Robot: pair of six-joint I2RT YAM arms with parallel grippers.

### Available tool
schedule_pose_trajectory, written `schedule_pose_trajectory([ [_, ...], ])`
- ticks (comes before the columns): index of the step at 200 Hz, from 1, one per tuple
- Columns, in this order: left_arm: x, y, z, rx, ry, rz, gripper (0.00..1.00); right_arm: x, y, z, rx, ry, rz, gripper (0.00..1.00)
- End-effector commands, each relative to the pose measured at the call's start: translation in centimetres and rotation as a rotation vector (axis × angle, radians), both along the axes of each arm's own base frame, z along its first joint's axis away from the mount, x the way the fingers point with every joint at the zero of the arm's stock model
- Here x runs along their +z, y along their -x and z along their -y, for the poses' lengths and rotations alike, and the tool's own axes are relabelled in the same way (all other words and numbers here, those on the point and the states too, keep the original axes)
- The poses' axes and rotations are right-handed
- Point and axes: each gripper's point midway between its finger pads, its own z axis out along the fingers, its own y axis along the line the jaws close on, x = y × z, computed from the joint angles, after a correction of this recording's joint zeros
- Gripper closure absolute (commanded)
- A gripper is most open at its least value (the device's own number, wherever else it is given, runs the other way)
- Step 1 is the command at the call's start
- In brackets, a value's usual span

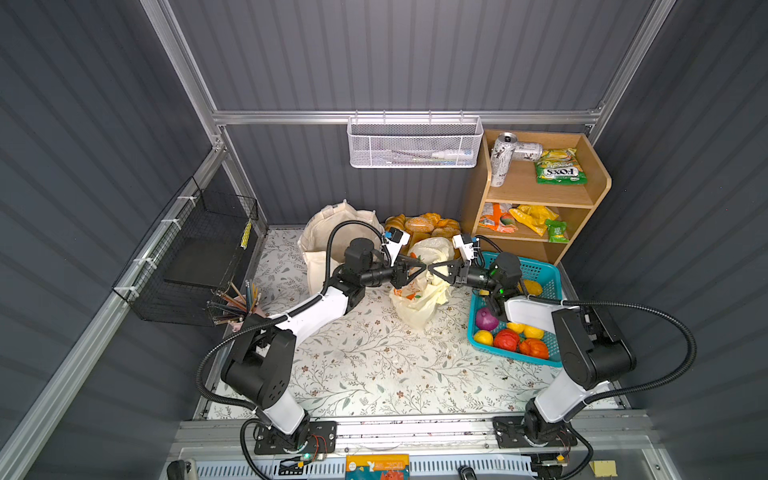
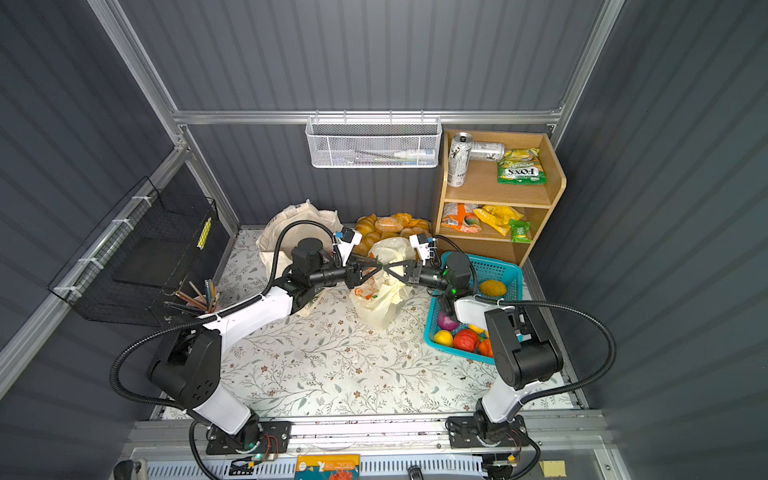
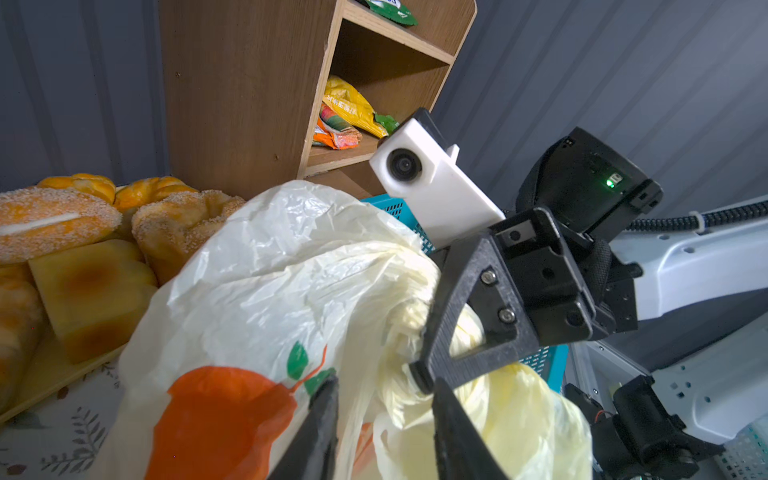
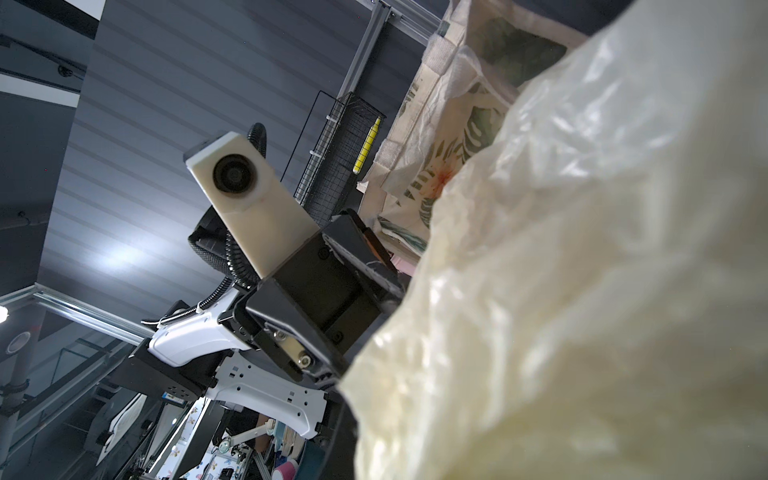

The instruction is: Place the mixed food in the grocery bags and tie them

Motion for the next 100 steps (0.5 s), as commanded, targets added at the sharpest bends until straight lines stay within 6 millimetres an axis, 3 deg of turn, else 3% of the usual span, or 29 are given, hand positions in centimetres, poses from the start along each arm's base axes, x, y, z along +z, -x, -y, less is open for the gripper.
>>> schedule_pose_trajectory([
  [1,0.4,0.5,0.7,-0.031,0.036,0.016,0.64,1.4,0.6,0.2,0.011,-0.012,0.063,1.00],
  [67,-2.7,0.8,1.4,-0.051,0.006,-0.033,0.68,1.4,0.3,0.2,0.001,-0.013,0.061,1.00],
  [100,-3.3,1.3,2.1,-0.074,0.005,-0.043,0.67,1.5,0.4,0.2,0.003,-0.013,0.061,1.00],
])
